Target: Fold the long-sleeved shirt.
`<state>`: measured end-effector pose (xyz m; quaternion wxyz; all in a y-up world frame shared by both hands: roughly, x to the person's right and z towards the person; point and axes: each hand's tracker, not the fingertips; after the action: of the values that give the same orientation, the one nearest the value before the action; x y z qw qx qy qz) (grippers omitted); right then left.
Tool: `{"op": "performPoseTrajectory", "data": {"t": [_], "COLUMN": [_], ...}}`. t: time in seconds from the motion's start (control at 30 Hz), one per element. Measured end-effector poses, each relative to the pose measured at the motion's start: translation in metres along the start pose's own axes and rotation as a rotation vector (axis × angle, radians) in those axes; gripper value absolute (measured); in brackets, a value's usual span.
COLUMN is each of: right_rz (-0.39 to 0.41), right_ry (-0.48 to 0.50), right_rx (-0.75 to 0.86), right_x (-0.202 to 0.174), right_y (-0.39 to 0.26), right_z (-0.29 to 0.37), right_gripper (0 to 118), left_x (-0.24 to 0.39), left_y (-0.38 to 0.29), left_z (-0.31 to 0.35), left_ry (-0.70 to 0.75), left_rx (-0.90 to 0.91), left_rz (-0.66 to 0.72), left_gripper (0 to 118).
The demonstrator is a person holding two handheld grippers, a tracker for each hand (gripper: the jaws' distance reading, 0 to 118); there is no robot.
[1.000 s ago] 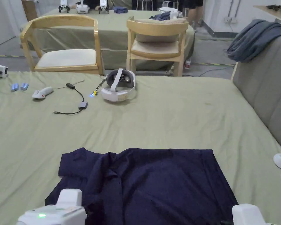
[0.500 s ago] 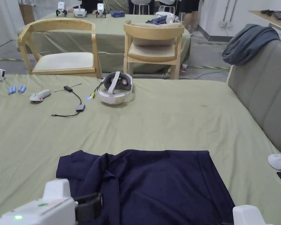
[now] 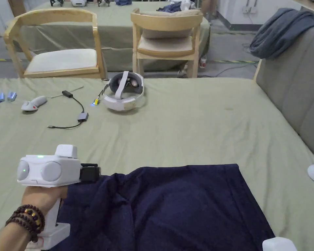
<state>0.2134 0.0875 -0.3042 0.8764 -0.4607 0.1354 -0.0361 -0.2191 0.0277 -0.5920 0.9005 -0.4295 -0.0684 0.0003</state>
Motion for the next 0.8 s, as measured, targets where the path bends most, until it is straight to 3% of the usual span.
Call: {"op": "performPoseTrajectory", "data": {"t": [0.13, 0.2, 0.23, 0.3, 0.33, 0.4, 0.47, 0.53, 0.63, 0.67, 0.8], "right_rz": [-0.011, -0.012, -0.011, -0.006, 0.001, 0.012, 0.039, 0.017, -0.092, -0.101, -0.117], "right_ry": [-0.008, -0.024, -0.031, -0.037, -0.034, -0.030, -0.052, -0.093, -0.140, -0.165, -0.240], "right_rx": [-0.013, -0.018, -0.019, -0.017, -0.014, -0.008, 0.003, 0.022, 0.011, -0.023, -0.153], "right_x": [0.007, 0.011, 0.014, 0.018, 0.023, 0.035, 0.051, 0.077, 0.123, 0.131, 0.167], "right_y": [0.003, 0.006, 0.009, 0.019, 0.026, 0.050, 0.083, 0.126, 0.185, 0.198, 0.235], "right_z": [-0.004, -0.006, -0.008, -0.012, -0.017, -0.034, -0.054, -0.077, -0.118, -0.128, -0.197], "right_gripper": [0, 0, 0, 0, 0, 0, 0, 5, 63, 69, 65], "left_x": [-0.015, 0.007, 0.014, 0.019, 0.027, 0.040, 0.036, 0.027, 0.016, 0.015, 0.015], "left_y": [0.003, -0.017, -0.017, -0.014, -0.019, -0.031, -0.029, -0.021, -0.015, -0.015, -0.020], "left_z": [-0.060, -0.054, -0.044, -0.037, -0.032, -0.033, -0.029, -0.015, 0.016, 0.026, 0.069], "left_ry": [0.097, 0.019, 0.052, -0.028, -0.064, 0.064, 0.063, 0.007, -0.036, -0.045, -0.080], "left_rx": [-0.146, -0.182, -0.079, -0.097, -0.101, -0.117, -0.092, -0.085, -0.002, 0.021, 0.086], "left_rz": [-0.085, -0.092, -0.090, -0.083, -0.109, -0.241, -0.193, -0.032, -0.022, -0.028, 0.024], "left_gripper": [92, 78, 74, 15, 15, 15, 15, 15, 15, 15, 15]}}
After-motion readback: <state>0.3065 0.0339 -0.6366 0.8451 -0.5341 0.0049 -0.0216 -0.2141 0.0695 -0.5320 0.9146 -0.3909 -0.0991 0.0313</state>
